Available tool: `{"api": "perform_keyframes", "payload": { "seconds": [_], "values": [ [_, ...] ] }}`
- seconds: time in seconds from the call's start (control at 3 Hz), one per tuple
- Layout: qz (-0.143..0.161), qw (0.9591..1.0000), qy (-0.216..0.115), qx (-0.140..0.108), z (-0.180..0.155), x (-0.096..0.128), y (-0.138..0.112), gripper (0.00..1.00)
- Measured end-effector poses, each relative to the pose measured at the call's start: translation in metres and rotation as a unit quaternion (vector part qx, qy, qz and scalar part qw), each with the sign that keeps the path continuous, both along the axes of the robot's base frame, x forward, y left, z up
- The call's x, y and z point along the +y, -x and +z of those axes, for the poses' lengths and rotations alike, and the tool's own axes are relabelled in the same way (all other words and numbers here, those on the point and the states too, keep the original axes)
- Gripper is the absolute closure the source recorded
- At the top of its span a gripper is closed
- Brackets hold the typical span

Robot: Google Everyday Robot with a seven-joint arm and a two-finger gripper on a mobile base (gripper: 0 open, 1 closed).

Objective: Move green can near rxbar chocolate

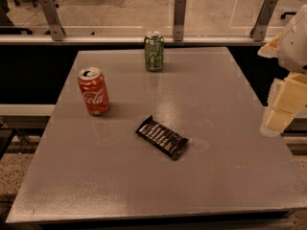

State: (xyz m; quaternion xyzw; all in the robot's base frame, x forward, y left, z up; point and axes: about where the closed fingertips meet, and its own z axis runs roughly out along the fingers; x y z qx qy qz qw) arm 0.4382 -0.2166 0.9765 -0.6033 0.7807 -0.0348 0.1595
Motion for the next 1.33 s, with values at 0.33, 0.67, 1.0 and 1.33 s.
{"api": "perform_keyframes", "payload": {
  "seconds": [0.33, 0.67, 1.0, 1.33],
  "values": [
    [-0.002, 1.0, -0.004, 0.001, 0.0, 0.001, -0.003, 0.0],
    [-0.011, 0.9997, -0.022, 0.006, -0.002, 0.005, -0.016, 0.0],
    [-0.015, 0.9989, -0.045, 0.002, -0.011, 0.017, -0.049, 0.0],
    [-0.024, 0.9973, -0.069, -0.01, -0.021, 0.027, -0.088, 0.0]
  ]
}}
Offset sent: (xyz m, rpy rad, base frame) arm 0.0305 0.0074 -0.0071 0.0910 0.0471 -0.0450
